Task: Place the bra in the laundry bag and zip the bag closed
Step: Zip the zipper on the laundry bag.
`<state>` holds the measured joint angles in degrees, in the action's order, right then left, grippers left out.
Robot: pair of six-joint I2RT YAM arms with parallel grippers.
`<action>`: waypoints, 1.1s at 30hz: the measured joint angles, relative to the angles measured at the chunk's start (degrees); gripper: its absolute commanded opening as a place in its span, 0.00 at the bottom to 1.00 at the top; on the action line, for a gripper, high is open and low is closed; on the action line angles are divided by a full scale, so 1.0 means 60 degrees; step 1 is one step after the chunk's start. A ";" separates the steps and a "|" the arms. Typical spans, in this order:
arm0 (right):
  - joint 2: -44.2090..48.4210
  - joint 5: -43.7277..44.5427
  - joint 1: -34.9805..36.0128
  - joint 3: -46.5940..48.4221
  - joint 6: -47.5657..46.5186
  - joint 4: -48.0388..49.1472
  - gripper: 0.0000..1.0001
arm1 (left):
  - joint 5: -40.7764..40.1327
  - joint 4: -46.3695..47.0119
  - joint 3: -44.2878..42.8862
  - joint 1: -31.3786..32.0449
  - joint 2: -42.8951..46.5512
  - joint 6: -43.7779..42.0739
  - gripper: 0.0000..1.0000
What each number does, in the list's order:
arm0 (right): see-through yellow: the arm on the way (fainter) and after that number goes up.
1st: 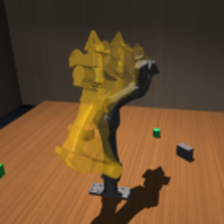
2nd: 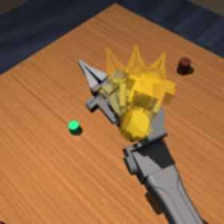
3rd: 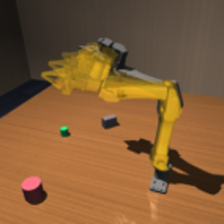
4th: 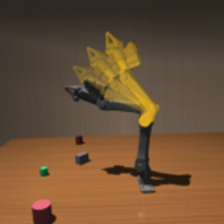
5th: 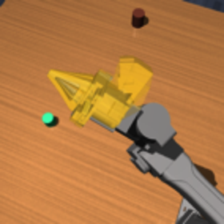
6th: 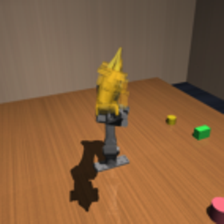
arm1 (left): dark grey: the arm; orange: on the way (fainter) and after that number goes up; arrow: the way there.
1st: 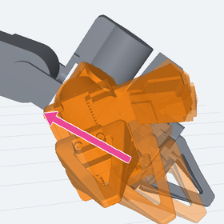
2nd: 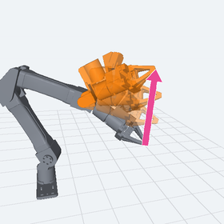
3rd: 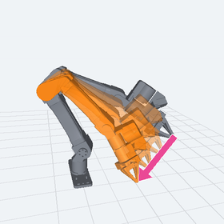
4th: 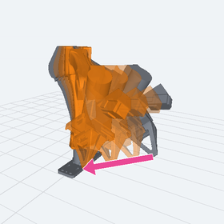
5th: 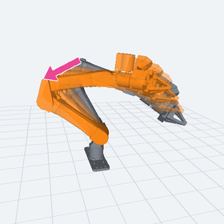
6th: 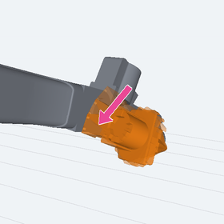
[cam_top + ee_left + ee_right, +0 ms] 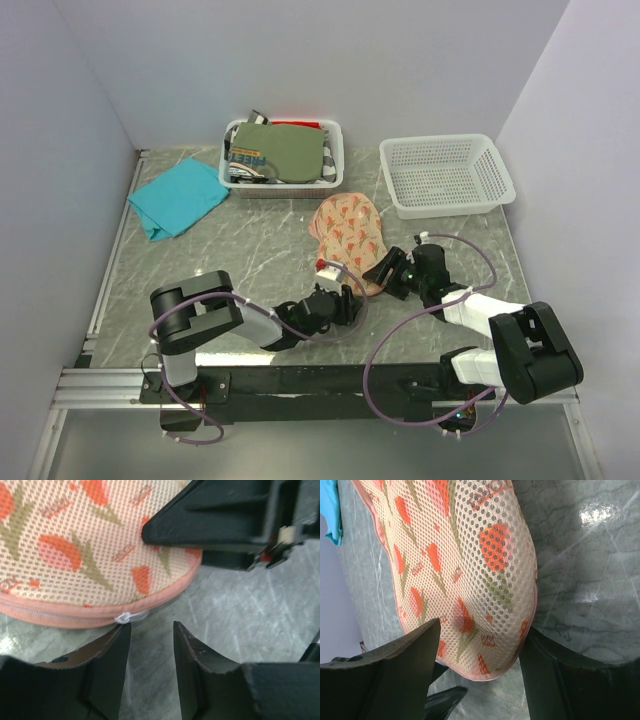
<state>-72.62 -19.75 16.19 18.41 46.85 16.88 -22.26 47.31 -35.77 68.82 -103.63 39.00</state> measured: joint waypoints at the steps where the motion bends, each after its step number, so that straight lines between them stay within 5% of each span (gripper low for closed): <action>1: 0.0000 -0.0007 0.0000 0.0000 0.0000 0.0000 0.70 | -0.0007 -0.0007 0.0000 0.0000 -0.0047 0.0007 0.46; 8: 0.0000 -0.0040 0.0000 0.0000 0.0011 0.0007 0.70 | -0.0324 -0.0055 0.0000 0.0000 -0.0120 0.0149 0.51; 15: 0.0000 -0.0040 0.0000 0.0000 0.0029 0.0004 0.70 | -0.1027 -0.0441 -0.0095 0.0000 -0.0131 0.0390 0.13; 20: 0.0004 -0.0040 0.0000 -0.0011 0.0033 0.0004 0.70 | -0.1206 -0.0503 -0.0266 0.0000 -0.0164 0.0393 0.01; 33: 0.0244 -0.0215 0.0095 -0.0346 0.0539 0.0219 0.75 | -0.1264 -0.0484 0.0087 0.0000 0.0058 0.0412 0.01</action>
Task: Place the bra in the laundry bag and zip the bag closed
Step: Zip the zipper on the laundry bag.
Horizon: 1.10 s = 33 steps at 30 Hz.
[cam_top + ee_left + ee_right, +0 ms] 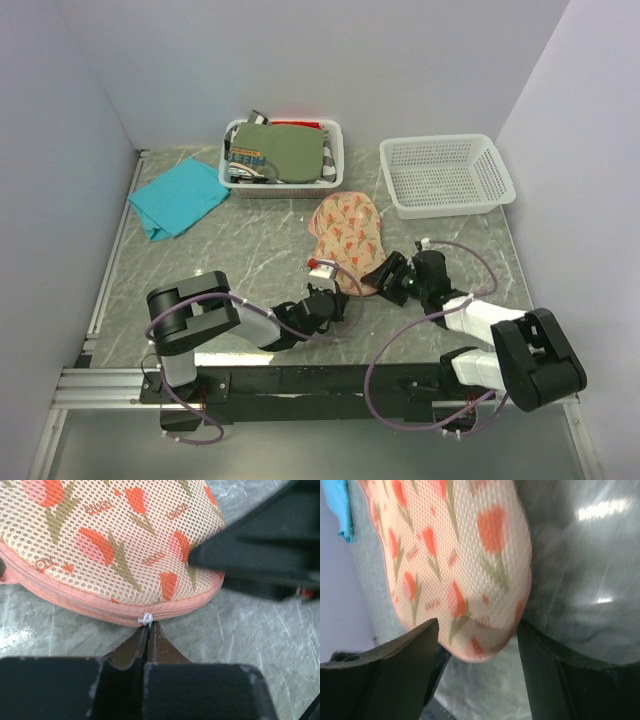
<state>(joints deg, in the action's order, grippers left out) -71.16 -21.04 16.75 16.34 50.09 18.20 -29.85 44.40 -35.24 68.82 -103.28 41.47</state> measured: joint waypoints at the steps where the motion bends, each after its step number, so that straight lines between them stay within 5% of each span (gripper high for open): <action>1: 0.0098 -0.0004 0.0069 -0.0164 0.0168 0.0106 0.75 | 0.0000 0.0000 0.0029 0.0000 0.0040 0.0007 0.01; 13: 0.1246 0.0663 0.0969 -0.1854 0.2820 0.1851 0.72 | 0.0342 0.0025 -0.0004 0.0266 0.0076 0.0022 0.01; 20: 0.0619 0.0852 0.0980 -0.1854 0.3373 0.2521 0.40 | 0.0943 0.0062 -0.0095 0.0550 0.0076 -0.0062 0.01; 29: 0.1402 0.1060 0.0790 -0.1880 0.3293 0.1840 0.15 | 0.1133 0.0058 -0.0036 0.0645 0.0120 -0.0058 0.01; 33: 0.2208 0.0976 0.0310 -0.1843 0.2805 0.0925 0.11 | 0.1024 0.0076 0.0095 0.0667 0.0437 -0.0062 0.01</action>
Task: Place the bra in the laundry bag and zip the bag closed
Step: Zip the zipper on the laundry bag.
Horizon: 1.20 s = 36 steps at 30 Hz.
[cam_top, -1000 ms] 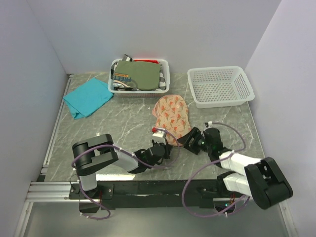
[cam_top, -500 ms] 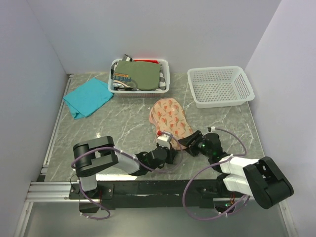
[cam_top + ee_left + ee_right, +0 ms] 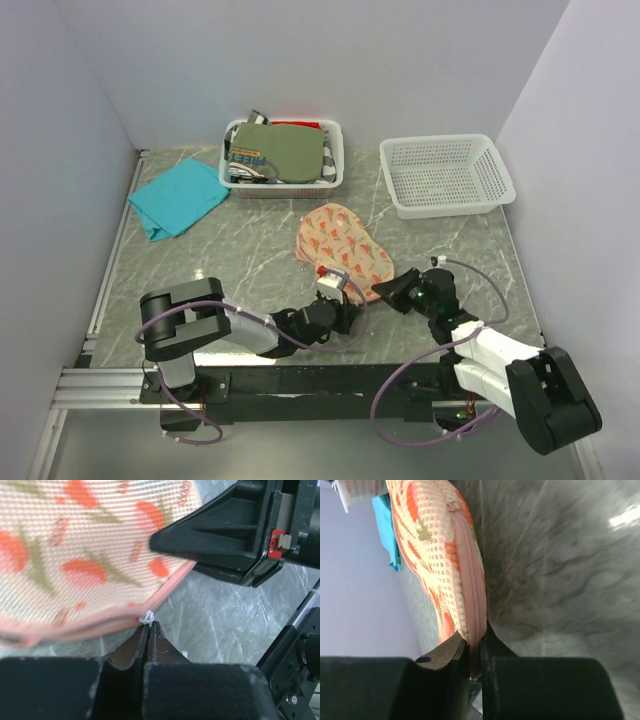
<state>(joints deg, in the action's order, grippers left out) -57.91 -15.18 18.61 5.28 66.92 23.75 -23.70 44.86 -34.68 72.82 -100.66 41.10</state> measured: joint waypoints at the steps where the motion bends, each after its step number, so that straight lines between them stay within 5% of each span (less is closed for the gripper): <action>1: 0.0124 -0.0055 -0.0160 0.0040 -0.0146 -0.0204 0.10 | -0.0058 -0.0004 0.0051 0.0004 0.0076 -0.0004 0.01; 15: -0.0849 -0.0809 -0.0670 0.0958 -0.1632 -0.1198 0.06 | -0.0812 -0.0208 0.0667 -0.0051 0.0135 0.0095 0.01; 18: -0.1428 -0.1042 -0.0674 0.1464 -0.2022 -0.1333 0.15 | -0.0867 -0.0237 0.0765 -0.0106 0.0229 0.0127 0.01; 21: -0.2164 -0.1435 -0.0685 0.2069 -0.2481 -0.1330 0.33 | -0.0871 -0.0226 0.0809 -0.0168 0.0280 0.0175 0.01; 22: -0.2368 -0.1519 -0.0692 0.2222 -0.2557 -0.1315 0.46 | -0.0860 -0.0229 0.0809 -0.0168 0.0280 0.0193 0.01; 27: -0.3191 -0.1555 -0.0903 0.2805 -0.2998 -0.1042 0.73 | -0.0754 -0.0459 0.0554 -0.0142 -0.0033 0.0255 0.01; 36: -0.1515 -0.1009 -0.0940 0.1537 -0.2470 -0.1031 0.79 | -0.0692 -0.1104 -0.1217 -0.0095 -0.1064 0.0251 0.01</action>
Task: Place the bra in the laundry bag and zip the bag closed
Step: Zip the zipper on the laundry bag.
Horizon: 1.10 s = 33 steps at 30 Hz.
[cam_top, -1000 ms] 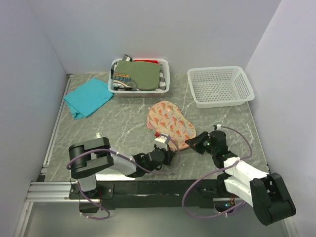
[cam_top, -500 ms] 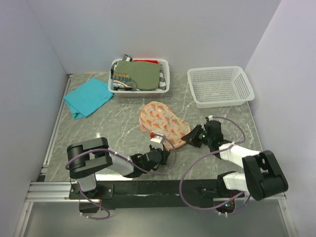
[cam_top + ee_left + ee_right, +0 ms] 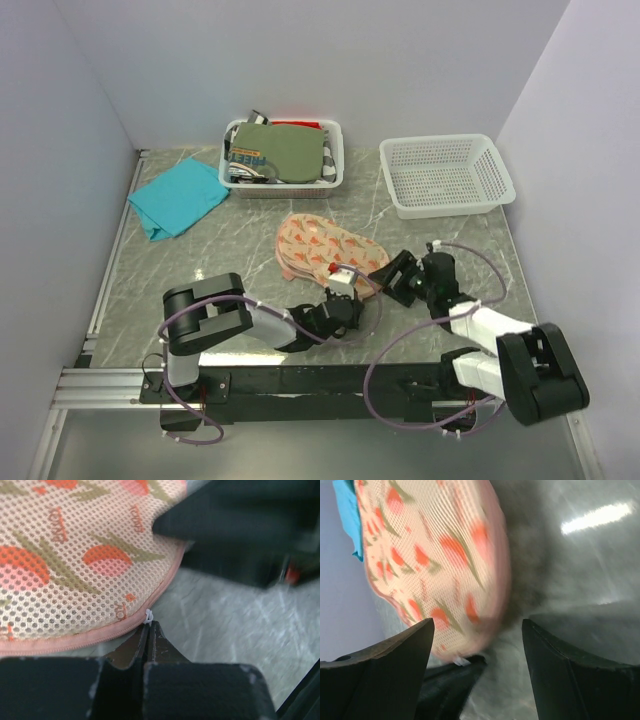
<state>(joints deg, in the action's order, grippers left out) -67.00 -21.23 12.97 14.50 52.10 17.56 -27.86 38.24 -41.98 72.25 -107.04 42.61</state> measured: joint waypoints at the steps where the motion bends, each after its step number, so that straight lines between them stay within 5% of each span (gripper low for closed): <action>1: 0.0291 0.0073 0.0000 -0.0310 0.0182 0.0000 0.80 | 0.0004 -0.0058 -0.0193 0.0000 -0.0091 -0.0022 0.01; 10: 0.1086 0.0219 0.0000 -0.1246 0.1290 0.0710 0.76 | 0.0346 -0.0244 -0.0827 0.0000 -0.0233 -0.0466 0.01; 18: -0.0448 0.0029 -0.0004 -0.1242 0.1807 0.2175 0.36 | 0.0892 -0.0171 -0.0783 0.0000 -0.0233 -0.0674 0.01; 19: -0.0616 -0.0011 -0.0004 -0.1242 0.1894 0.2346 0.25 | 0.0907 -0.0164 -0.0736 0.0000 -0.0226 -0.0670 0.01; 21: -0.0816 -0.0109 -0.0004 -0.1246 0.1971 0.2572 0.20 | 0.0907 -0.0153 -0.0623 0.0000 -0.0208 -0.0674 0.01; 33: -0.0106 -0.0339 -0.0106 -0.0714 0.1253 0.1311 0.13 | 0.0135 0.0011 0.0157 -0.0011 0.0579 -0.0758 0.01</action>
<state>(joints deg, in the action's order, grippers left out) -67.64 -23.27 12.34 10.22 59.61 25.43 -27.05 38.30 -41.04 72.18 -103.57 38.06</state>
